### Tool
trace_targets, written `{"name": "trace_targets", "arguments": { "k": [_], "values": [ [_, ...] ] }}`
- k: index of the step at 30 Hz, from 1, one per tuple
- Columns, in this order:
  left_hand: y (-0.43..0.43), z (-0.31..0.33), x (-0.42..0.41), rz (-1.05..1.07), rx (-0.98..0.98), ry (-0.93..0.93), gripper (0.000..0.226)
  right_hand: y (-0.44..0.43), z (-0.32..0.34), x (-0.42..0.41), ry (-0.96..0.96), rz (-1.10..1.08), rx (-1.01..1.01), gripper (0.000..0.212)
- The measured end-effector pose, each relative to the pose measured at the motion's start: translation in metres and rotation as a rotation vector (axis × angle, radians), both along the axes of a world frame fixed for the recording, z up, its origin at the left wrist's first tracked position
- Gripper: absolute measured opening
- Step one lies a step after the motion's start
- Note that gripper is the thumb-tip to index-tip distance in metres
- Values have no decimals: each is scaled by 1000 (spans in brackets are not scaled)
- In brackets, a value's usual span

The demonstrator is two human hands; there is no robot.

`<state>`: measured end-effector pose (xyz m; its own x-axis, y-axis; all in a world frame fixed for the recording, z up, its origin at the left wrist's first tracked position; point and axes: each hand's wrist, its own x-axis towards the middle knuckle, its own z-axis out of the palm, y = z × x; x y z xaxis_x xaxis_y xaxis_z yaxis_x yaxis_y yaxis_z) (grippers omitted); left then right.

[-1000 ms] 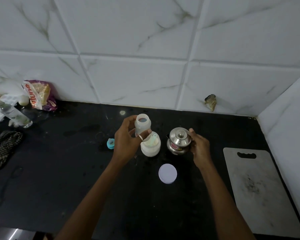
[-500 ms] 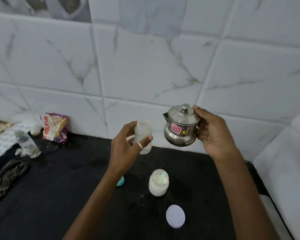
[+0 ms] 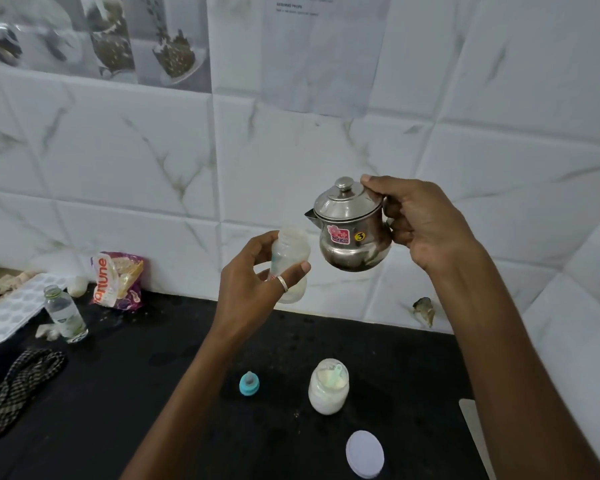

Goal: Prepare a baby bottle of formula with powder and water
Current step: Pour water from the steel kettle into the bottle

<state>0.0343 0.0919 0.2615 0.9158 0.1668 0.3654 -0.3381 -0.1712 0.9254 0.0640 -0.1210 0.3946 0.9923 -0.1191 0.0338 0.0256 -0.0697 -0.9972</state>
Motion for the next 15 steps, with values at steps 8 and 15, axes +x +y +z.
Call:
{"name": "trace_targets", "arguments": {
  "k": [8, 15],
  "values": [
    [1, -6, -4, -25, 17, 6, 59, 10, 11, -7, -18, -11, -191, 27],
    [-2, -14, -4, -28, 36, 17, 61, 13, 18, -4, -35, 15, -324, 34]
  ]
}}
